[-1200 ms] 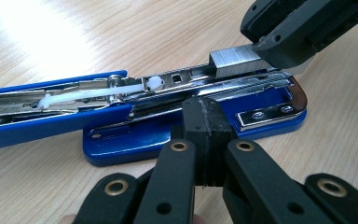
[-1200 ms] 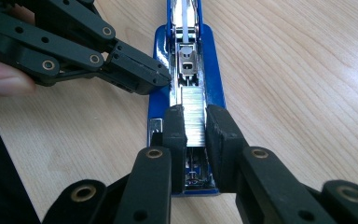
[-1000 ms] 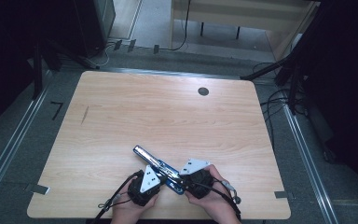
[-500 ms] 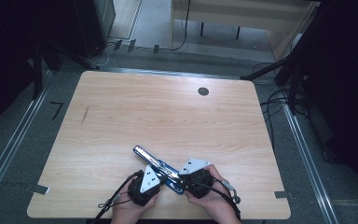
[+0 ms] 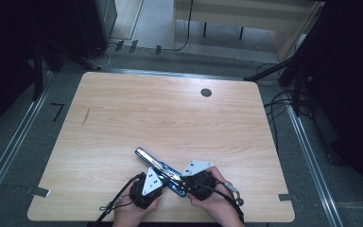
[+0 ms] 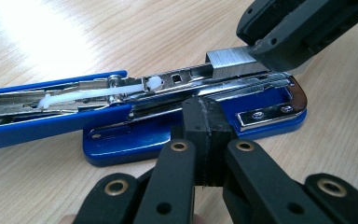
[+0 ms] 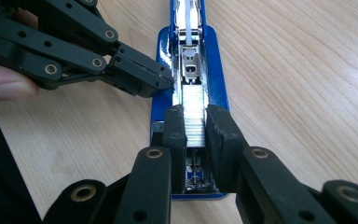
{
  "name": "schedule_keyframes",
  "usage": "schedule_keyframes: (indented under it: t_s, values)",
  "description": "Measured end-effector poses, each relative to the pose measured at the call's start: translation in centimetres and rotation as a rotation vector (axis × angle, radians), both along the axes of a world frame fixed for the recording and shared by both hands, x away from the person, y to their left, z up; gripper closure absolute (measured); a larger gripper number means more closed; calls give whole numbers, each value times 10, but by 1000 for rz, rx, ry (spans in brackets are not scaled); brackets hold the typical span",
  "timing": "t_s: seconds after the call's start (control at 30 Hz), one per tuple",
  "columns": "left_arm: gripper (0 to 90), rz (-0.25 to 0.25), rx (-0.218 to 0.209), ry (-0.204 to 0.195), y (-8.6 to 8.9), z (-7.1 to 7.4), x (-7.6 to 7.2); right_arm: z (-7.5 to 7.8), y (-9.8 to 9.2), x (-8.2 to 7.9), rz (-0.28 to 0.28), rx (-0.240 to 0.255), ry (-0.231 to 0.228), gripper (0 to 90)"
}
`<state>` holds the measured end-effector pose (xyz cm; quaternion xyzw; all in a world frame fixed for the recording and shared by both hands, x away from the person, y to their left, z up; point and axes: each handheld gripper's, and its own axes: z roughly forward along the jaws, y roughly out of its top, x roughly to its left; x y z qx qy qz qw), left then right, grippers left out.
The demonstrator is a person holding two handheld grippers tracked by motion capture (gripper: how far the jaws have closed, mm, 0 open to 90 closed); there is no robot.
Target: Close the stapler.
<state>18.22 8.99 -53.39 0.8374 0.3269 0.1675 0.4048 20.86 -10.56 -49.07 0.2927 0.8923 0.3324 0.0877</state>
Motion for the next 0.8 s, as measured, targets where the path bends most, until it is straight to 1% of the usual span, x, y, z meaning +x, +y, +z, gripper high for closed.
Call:
schedule_keyframes:
  t_s: [0.07, 0.37, 0.5, 0.8]
  values:
    - [900, 0, 0, -1, 0, 0, 0, 0, 0, 0, -3, -1, 6, 799]
    - [900, 0, 0, -1, 0, 0, 0, -2, 0, 1, -1, 5, 4, 799]
    - [900, 0, 1, -1, 0, 0, 0, -1, 0, 1, 0, -2, 4, 798]
    - [900, 0, 0, -2, 0, 0, 0, 4, -1, 2, -7, 5, 28, 799]
